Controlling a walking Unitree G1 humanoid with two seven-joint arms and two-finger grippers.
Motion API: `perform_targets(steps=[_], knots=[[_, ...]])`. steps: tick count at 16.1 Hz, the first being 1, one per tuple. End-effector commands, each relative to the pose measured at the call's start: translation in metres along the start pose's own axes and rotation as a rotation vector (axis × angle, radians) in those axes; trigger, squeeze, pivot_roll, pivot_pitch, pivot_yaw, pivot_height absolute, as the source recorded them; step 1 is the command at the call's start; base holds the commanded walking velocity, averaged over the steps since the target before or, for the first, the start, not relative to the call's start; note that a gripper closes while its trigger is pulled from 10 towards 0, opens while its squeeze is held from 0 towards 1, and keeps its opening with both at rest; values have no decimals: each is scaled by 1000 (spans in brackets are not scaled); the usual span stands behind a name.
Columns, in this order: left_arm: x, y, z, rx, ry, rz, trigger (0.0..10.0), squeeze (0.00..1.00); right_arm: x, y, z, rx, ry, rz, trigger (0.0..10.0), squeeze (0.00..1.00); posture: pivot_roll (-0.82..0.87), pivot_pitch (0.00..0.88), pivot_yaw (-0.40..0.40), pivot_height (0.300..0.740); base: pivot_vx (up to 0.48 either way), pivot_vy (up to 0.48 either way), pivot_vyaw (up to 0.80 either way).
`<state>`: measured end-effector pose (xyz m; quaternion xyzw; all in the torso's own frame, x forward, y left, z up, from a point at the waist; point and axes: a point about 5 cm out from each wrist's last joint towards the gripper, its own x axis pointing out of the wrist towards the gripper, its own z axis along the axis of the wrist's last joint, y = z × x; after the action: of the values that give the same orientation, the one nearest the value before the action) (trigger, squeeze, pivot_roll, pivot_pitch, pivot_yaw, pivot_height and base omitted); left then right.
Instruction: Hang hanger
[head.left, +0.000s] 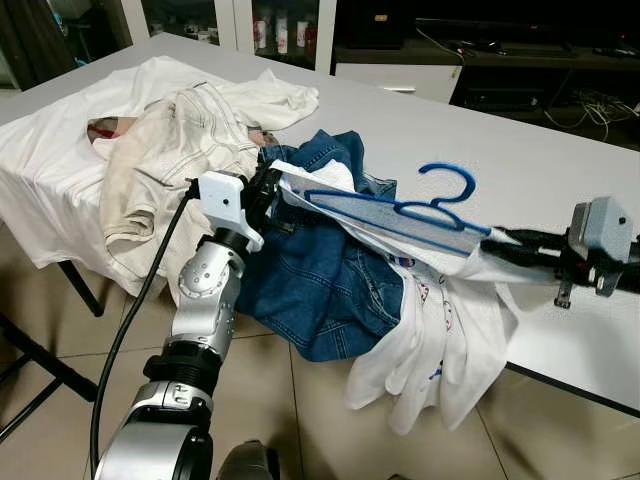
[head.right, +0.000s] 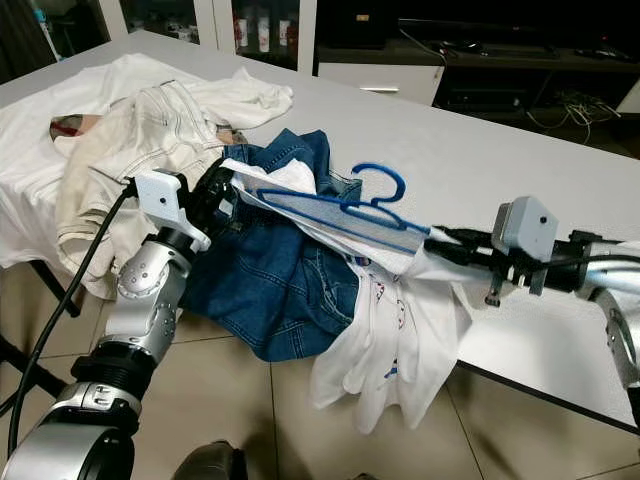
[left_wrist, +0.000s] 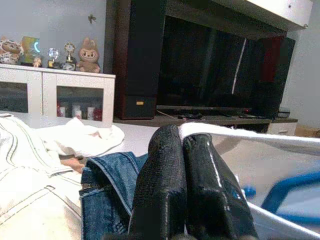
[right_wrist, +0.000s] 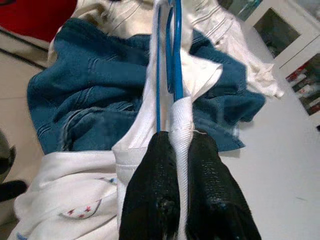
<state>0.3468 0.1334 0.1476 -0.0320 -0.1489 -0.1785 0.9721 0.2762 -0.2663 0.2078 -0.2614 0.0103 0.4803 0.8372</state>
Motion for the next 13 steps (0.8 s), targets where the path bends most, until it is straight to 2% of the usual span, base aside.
perform_targets(steps=[1, 3, 5, 8, 11, 12, 13], knots=[[-3, 0, -3, 4, 24, -8, 0, 0, -14, -13, 13, -15, -35, -52, 10000, 0, 46, 0, -26, 710, 0, 0, 0], [-5, 0, -6, 6, 33, -7, 0, 0, -21, -16, 23, 23, -82, -27, 10000, 0, 46, 0, -23, 710, 0, 0, 0], [-5, -2, -2, -3, 2, -9, 0, 0, -24, -17, 30, 42, -108, 12, 10000, 0, 46, 0, -23, 710, 0, 0, 0], [-3, -10, -2, -5, 3, -33, 0, 0, -25, -19, 29, 66, -118, 23, 10000, 0, 46, 0, -20, 710, 0, 0, 0], [-1, -15, -2, -5, 1, -44, 0, 0, -8, -29, 35, 97, -247, -103, 10000, 0, 47, 0, -22, 710, 0, 0, 0], [1, -20, -3, 4, 4, -59, 0, 0, 5, -33, 38, 126, -322, -173, 10000, 0, 47, 0, -22, 710, 0, 0, 0], [3, -24, -3, 5, -1, -67, 0, 0, 14, -32, 39, 150, -357, -186, 10000, 0, 47, 0, -22, 710, 0, 0, 0]])
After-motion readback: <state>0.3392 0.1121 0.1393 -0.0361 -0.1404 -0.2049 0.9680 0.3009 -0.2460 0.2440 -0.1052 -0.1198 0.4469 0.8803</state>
